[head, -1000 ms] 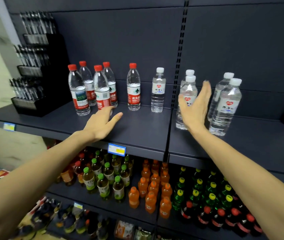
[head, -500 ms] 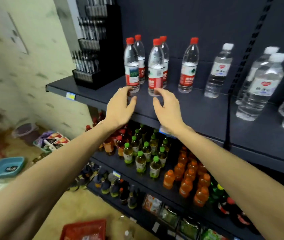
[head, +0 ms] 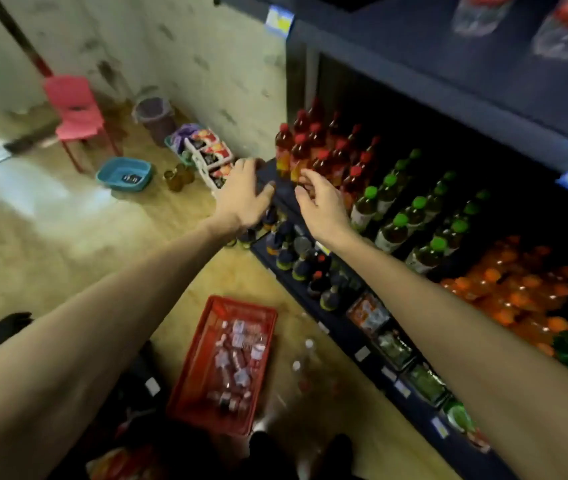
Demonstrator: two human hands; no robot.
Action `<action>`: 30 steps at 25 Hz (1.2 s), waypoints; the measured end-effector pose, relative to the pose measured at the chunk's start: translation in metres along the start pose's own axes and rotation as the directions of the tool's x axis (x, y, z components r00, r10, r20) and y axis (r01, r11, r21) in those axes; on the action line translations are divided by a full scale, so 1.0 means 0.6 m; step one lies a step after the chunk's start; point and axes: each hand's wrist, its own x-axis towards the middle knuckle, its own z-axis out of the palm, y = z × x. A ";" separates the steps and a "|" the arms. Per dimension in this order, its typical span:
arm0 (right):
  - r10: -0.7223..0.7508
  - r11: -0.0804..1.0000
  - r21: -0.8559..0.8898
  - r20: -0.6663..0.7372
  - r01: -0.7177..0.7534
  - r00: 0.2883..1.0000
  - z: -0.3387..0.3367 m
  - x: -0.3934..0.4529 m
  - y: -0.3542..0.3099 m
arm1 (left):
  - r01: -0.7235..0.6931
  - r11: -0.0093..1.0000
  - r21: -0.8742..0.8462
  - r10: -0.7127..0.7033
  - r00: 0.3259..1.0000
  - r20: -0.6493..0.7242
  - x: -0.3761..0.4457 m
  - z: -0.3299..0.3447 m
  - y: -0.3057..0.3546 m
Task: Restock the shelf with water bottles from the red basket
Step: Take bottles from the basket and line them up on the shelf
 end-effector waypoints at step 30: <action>0.227 0.958 -0.286 0.699 -0.025 0.678 0.948 -0.115 0.774 | 0.969 0.248 -0.010 -0.867 0.226 0.444 -0.438 0.782 -0.883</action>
